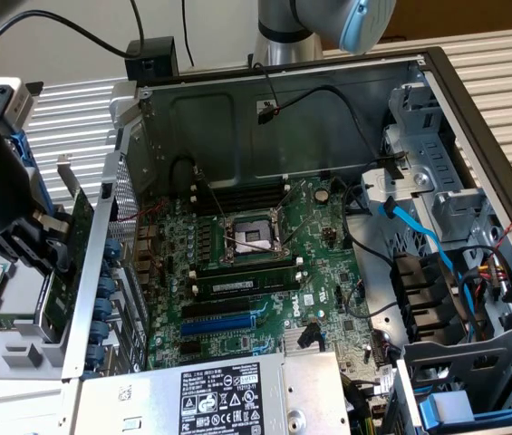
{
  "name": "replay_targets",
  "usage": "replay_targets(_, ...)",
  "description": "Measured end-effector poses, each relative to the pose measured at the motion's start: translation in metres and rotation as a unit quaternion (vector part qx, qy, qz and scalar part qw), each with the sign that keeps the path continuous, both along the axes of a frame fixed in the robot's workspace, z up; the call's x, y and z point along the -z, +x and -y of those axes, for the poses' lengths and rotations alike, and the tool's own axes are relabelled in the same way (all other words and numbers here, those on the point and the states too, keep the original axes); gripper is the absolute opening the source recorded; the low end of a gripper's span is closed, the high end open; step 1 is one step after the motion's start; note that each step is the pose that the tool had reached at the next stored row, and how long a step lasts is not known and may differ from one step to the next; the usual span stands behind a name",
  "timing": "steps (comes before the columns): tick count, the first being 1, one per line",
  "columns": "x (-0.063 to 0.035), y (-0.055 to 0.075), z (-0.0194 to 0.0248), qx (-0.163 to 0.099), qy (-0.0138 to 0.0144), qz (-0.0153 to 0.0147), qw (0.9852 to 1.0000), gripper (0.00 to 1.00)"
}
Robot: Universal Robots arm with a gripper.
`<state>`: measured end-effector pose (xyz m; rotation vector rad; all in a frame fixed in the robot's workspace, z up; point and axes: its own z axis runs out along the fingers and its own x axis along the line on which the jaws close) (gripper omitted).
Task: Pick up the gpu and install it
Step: 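Pick up the gpu and move the gpu toward the slot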
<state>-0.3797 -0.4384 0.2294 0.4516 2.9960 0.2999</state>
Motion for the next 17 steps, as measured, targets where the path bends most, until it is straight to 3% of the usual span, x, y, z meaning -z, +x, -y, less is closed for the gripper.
replay_targets(2,0.0000,0.0004,0.0006,0.000,0.0012,-0.0014,1.0000,0.30)
replay_targets(17,0.0000,0.0003,0.0006,0.000,0.0013,-0.0014,1.0000,0.29)
